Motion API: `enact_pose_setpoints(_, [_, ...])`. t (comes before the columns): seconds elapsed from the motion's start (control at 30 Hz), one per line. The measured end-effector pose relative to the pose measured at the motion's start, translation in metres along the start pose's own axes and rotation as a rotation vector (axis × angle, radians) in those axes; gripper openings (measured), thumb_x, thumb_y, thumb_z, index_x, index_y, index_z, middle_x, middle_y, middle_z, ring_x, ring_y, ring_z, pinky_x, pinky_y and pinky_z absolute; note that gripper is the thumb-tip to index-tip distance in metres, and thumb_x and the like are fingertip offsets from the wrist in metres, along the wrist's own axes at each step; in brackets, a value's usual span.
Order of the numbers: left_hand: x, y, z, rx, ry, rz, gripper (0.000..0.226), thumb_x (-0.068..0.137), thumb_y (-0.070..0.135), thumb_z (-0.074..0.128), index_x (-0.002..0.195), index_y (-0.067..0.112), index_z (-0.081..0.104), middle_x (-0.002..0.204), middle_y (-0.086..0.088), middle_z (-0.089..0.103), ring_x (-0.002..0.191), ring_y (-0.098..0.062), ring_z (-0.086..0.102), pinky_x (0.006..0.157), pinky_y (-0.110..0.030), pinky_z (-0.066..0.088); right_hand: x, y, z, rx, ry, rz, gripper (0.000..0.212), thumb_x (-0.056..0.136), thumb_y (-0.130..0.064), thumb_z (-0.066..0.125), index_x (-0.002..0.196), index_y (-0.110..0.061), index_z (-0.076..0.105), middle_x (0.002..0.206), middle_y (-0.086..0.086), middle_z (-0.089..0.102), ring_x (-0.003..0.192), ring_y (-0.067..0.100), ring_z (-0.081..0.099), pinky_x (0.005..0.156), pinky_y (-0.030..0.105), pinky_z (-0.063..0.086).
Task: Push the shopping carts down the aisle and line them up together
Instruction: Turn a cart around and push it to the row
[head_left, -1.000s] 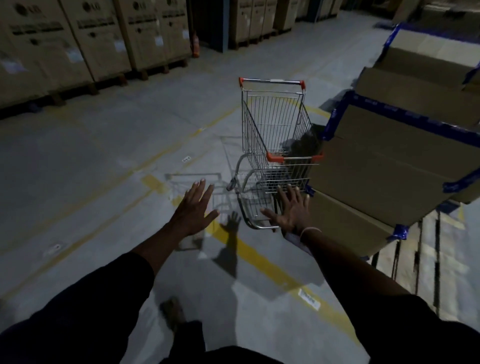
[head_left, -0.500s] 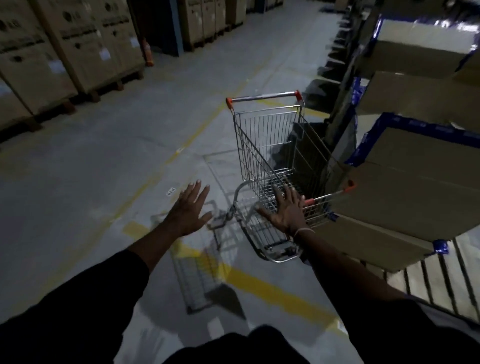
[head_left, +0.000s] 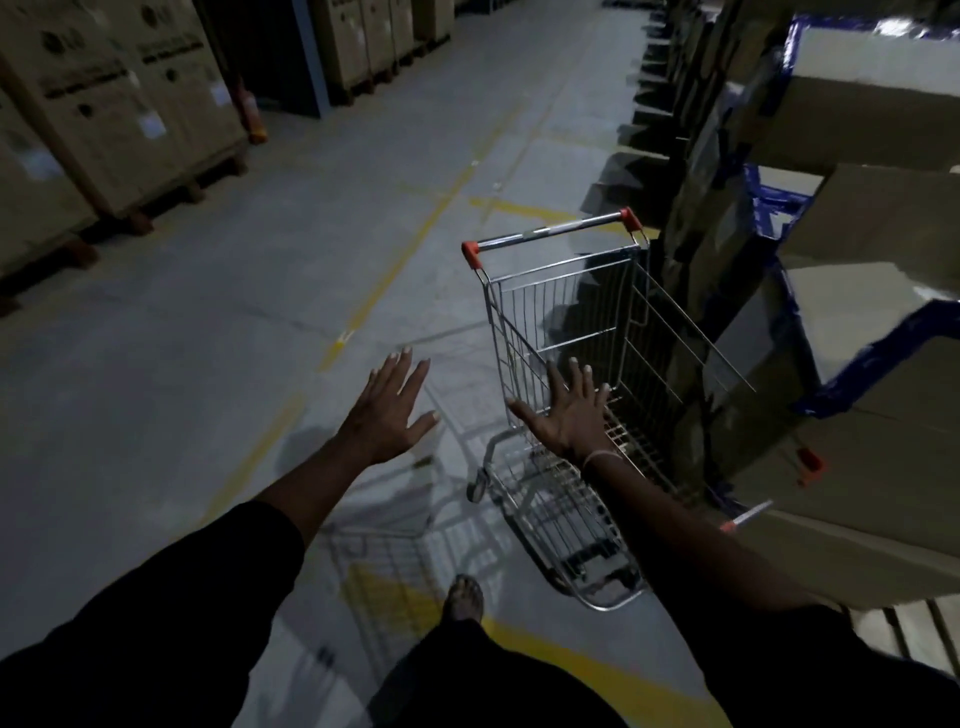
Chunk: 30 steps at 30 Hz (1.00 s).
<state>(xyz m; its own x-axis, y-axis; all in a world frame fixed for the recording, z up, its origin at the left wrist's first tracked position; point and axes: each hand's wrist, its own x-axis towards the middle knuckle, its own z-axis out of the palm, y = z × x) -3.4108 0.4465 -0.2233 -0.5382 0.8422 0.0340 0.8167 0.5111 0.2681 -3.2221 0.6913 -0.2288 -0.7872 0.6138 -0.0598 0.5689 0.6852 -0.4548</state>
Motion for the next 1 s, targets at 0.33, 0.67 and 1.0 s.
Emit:
enact_pose_setpoints(0.33, [0.221, -0.088, -0.037, 0.012, -0.019, 0.112, 0.095, 0.088, 0.076, 0.016, 0.166, 0.023, 0.003, 0.173, -0.007, -0.008, 0.160, -0.026, -0.007, 0.127, -0.043, 0.000, 0.188, -0.052, 0.004, 0.071, 0.059, 0.100, 0.115, 0.083, -0.096, 0.031, 0.171, -0.026, 0.008, 0.178, 0.013, -0.006, 0.163, 0.035, -0.014, 0.128, 0.063, -0.011])
enact_pose_setpoints(0.67, [0.428, -0.127, -0.044, -0.052, -0.044, 0.381, 0.089, 0.092, 0.072, 0.018, 0.166, 0.022, 0.013, 0.173, -0.010, 0.000, 0.160, -0.029, -0.001, 0.127, -0.045, 0.000, 0.328, -0.079, 0.020, 0.118, 0.217, 0.208, 0.121, 0.078, -0.102, 0.017, 0.171, -0.025, 0.012, 0.178, 0.012, -0.001, 0.164, 0.030, -0.008, 0.130, 0.055, -0.013])
enact_pose_setpoints(1.0, [0.616, -0.162, -0.043, -0.001, -0.171, 0.830, 0.068, 0.107, 0.046, 0.043, 0.165, 0.025, 0.015, 0.173, -0.012, 0.001, 0.160, -0.032, 0.001, 0.128, -0.055, 0.011, 0.439, -0.117, 0.036, 0.212, 0.341, 0.561, 0.104, 0.097, -0.075, 0.052, 0.167, -0.006, 0.020, 0.173, 0.025, 0.017, 0.162, 0.038, 0.013, 0.133, 0.052, 0.006])
